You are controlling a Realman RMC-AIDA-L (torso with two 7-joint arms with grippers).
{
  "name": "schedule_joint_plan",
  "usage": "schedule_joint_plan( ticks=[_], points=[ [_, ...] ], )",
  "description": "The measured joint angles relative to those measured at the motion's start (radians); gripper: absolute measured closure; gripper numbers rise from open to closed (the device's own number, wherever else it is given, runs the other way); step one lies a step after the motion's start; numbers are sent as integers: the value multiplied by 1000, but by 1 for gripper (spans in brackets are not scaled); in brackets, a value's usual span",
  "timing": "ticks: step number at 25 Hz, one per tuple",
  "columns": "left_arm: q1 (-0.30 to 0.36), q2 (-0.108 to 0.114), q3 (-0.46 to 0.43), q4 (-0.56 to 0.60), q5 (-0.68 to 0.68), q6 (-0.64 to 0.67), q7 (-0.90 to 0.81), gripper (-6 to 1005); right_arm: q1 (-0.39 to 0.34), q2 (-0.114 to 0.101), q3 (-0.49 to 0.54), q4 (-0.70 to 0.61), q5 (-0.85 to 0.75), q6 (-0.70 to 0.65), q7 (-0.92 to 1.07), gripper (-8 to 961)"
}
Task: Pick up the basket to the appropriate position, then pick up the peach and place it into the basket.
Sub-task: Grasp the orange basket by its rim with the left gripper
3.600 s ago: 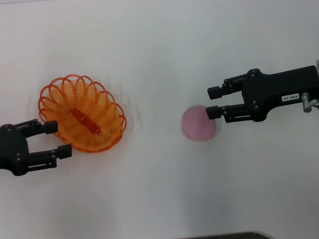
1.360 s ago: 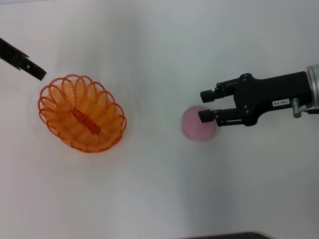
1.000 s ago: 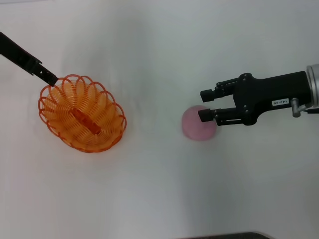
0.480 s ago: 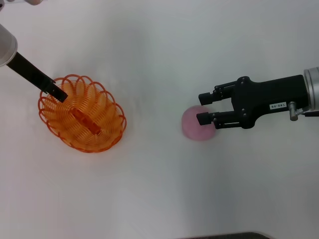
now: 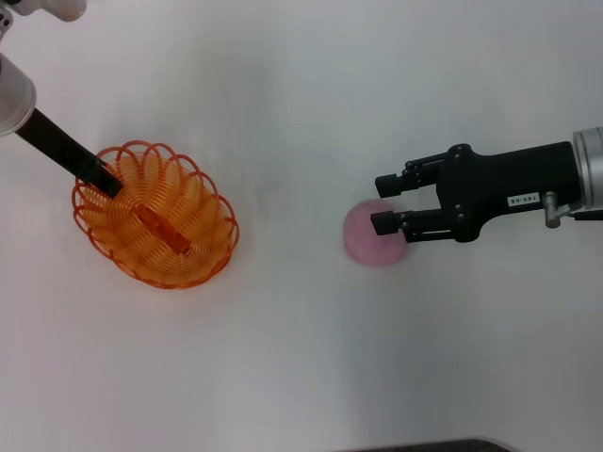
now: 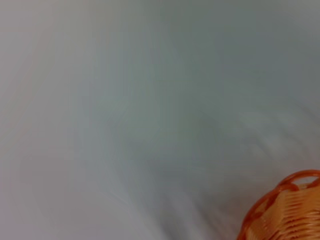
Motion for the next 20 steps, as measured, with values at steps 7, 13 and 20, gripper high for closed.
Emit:
schedule_joint_plan(
  ticks=[7,13,20],
  points=[
    [2,0,-3,1,0,-7,4,467,1,0,0,17,0,12,-8,402],
    [-1,-3,7,4,0,-4,8,747,0,0,0,18,0,21,-8,403],
    [-2,-1,4,16,0,12,10,838,0,0,0,18,-1,25,-8,402]
  ],
)
